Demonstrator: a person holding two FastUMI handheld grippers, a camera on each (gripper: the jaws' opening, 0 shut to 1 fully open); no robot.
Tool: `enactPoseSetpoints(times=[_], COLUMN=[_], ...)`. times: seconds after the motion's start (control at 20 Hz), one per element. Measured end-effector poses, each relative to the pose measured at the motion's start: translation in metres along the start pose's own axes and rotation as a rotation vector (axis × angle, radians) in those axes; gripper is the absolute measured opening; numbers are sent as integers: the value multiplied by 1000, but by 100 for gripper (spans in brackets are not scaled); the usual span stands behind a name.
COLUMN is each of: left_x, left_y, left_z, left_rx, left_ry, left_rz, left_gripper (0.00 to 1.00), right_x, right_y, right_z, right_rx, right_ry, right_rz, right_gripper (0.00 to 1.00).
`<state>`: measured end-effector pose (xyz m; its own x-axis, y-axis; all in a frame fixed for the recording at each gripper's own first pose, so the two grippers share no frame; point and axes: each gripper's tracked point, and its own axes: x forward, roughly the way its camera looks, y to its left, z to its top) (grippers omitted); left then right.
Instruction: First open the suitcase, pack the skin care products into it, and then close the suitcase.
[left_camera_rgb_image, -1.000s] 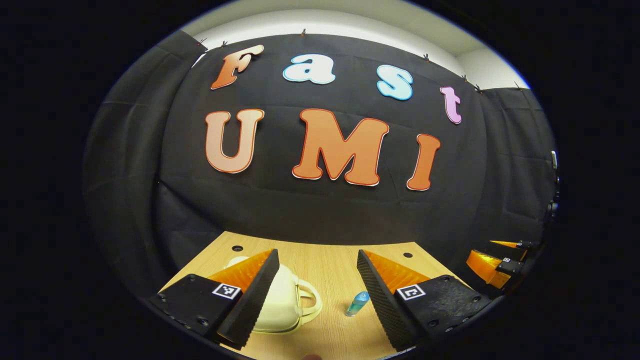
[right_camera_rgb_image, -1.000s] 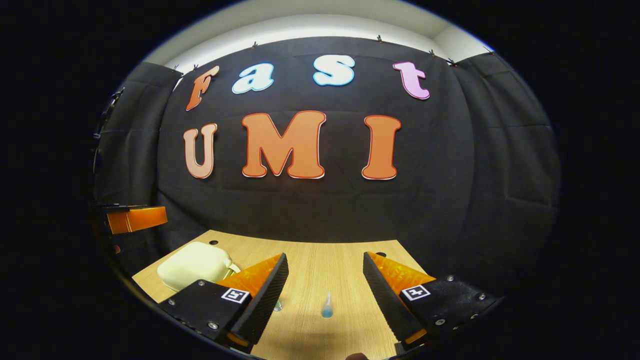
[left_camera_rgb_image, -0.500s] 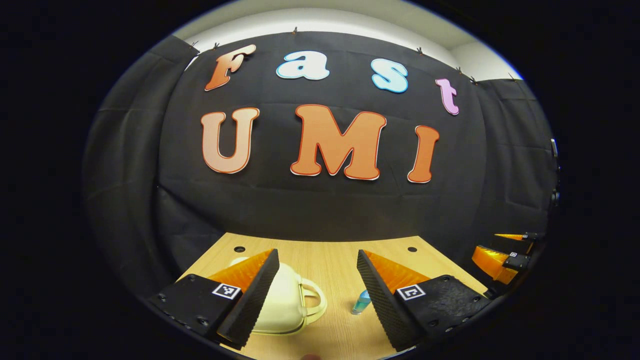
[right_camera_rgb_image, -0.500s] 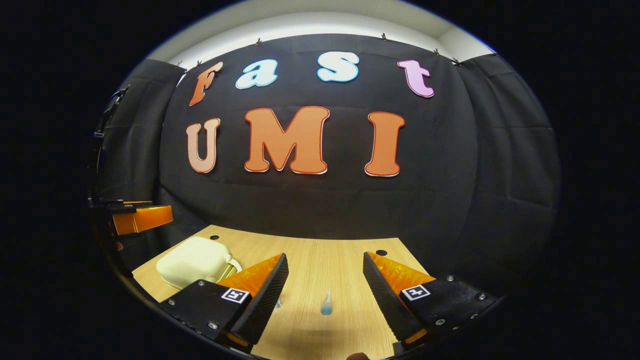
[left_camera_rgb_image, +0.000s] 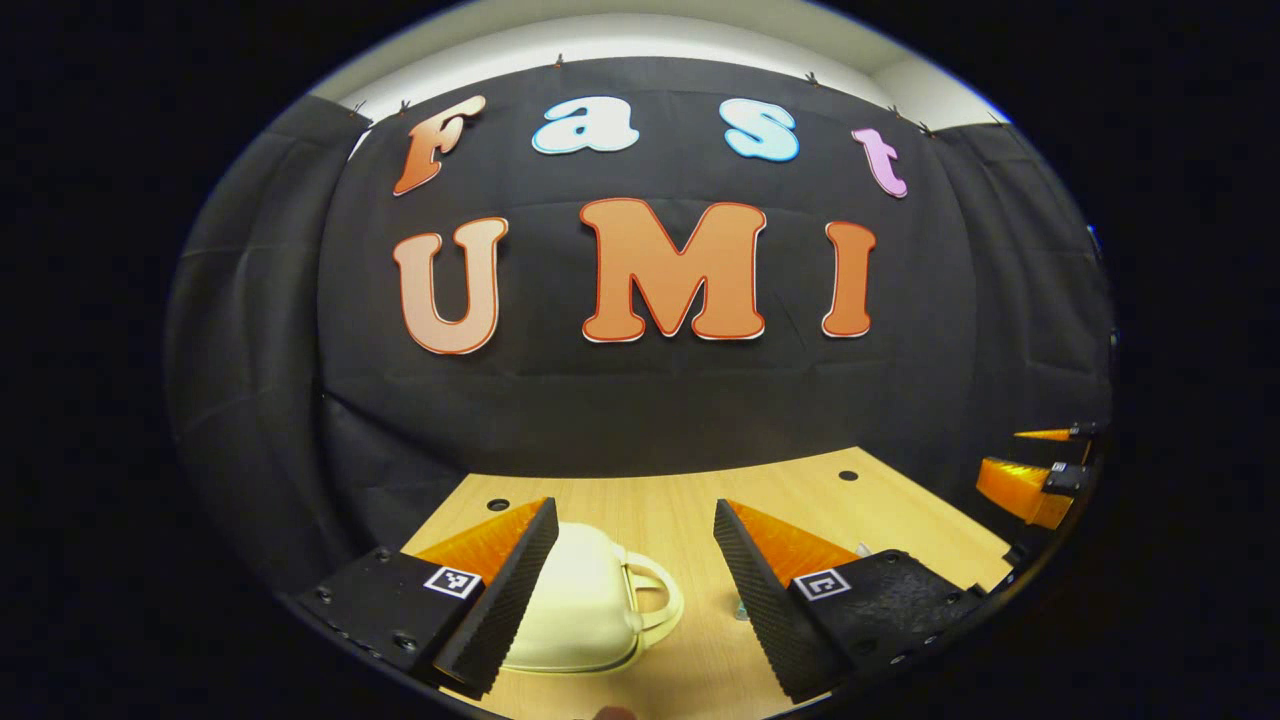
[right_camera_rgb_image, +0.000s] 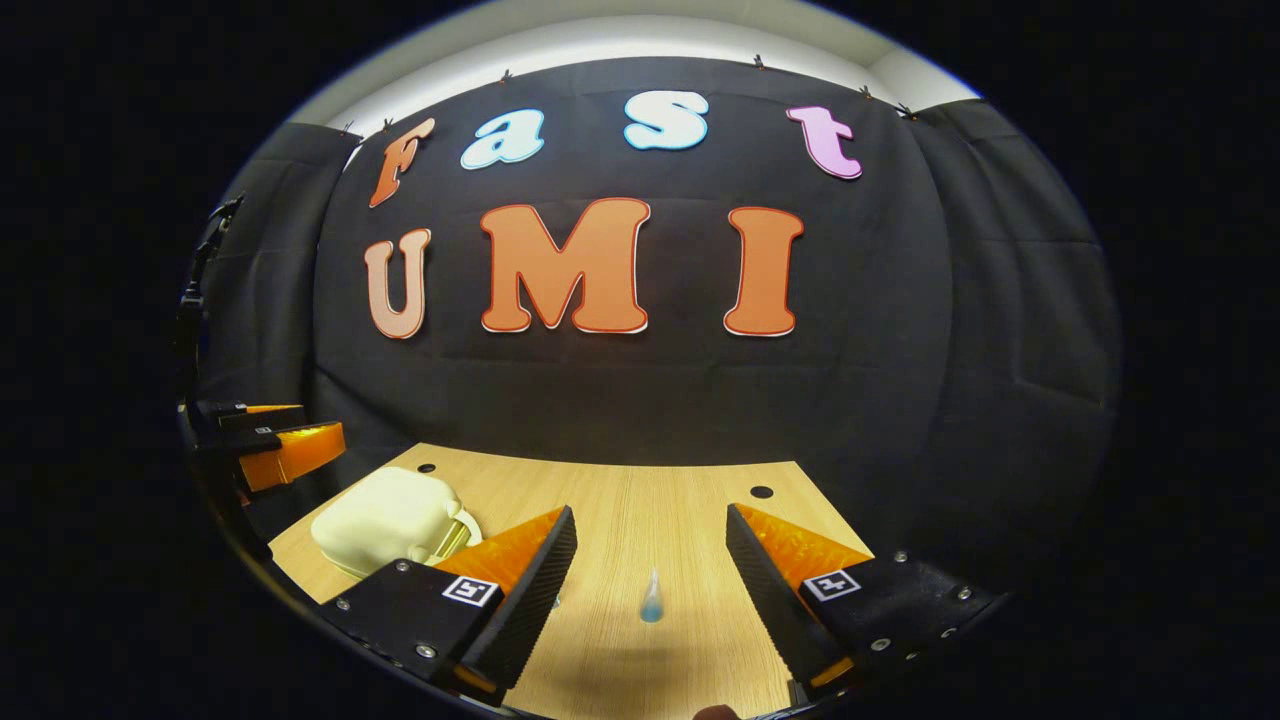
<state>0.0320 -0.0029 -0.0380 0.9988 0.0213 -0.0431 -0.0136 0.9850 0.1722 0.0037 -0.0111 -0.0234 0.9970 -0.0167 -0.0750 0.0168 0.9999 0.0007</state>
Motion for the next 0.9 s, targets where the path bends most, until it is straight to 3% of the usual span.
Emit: enactPoseSetpoints(times=[0.35,0.7,0.9], left_x=[33,60,72], left_y=[-15,-32,-44], left_z=[-50,-120,-159], left_rx=[182,457,597], left_ry=[56,165,222], left_rz=[-13,14,-23], left_gripper=[98,99,98], right_x=[3,2,4], right_y=[-19,-52,-69], right_z=[-21,-47,-57], right_rx=[21,25,37], right_ry=[55,115,144], right_rz=[-34,-102,-131], right_gripper=[95,95,95])
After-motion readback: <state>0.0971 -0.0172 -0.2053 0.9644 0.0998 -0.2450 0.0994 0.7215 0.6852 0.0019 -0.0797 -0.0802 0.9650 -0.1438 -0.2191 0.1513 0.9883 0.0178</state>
